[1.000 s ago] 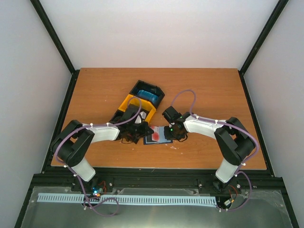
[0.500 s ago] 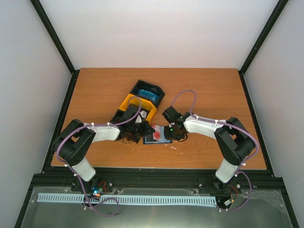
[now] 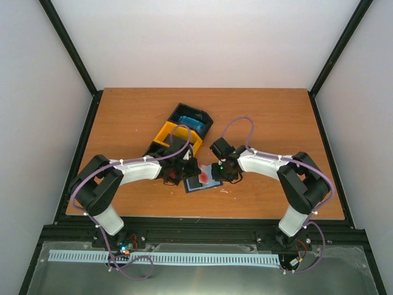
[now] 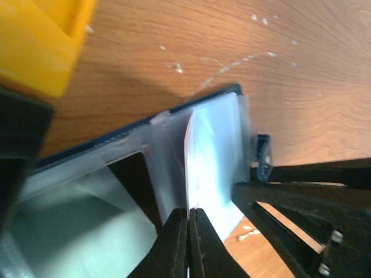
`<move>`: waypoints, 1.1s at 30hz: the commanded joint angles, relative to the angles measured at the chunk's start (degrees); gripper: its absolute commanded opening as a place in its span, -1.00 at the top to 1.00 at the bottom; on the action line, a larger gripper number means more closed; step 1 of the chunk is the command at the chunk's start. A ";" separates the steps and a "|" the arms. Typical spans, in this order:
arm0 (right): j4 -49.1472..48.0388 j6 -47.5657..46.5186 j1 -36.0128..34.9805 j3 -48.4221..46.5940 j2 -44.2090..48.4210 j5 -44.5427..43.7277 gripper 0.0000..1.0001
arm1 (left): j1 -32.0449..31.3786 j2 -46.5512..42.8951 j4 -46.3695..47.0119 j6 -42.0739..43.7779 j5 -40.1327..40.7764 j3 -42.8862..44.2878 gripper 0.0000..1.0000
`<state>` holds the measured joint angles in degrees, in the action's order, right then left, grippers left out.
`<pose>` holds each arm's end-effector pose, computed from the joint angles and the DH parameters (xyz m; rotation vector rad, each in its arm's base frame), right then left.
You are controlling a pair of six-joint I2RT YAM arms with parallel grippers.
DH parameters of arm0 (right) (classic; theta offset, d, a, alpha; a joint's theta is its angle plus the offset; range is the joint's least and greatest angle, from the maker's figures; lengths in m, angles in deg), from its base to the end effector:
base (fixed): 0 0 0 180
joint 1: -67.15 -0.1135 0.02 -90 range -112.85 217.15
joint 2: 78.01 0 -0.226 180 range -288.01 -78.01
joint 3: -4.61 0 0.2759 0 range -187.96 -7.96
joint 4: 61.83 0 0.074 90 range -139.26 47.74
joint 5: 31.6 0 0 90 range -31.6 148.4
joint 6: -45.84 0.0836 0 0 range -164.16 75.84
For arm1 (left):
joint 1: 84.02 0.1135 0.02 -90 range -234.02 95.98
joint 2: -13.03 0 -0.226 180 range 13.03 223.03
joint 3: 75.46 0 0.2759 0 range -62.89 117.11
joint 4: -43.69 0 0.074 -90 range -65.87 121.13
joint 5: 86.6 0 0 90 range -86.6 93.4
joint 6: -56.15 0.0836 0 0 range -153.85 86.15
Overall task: Put the credit cards into the card holder
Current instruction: Adjust the storage box at the center of the board.
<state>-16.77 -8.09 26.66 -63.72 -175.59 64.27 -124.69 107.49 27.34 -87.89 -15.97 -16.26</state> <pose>0.2477 0.2227 0.0514 -0.1354 2.9639 0.3727 0.2533 -0.2542 0.0597 -0.1577 2.7480 -1.0213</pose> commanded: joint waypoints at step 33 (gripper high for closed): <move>-1.30 -0.13 -0.12 0.83 -0.50 2.93 0.52 | 10.05 -11.33 -22.96 10.62 23.24 -0.75 0.99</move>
<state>-18.59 -8.15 26.66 -63.40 -175.59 67.22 -116.69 96.69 9.72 -76.90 -0.17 -17.20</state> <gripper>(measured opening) 0.238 0.025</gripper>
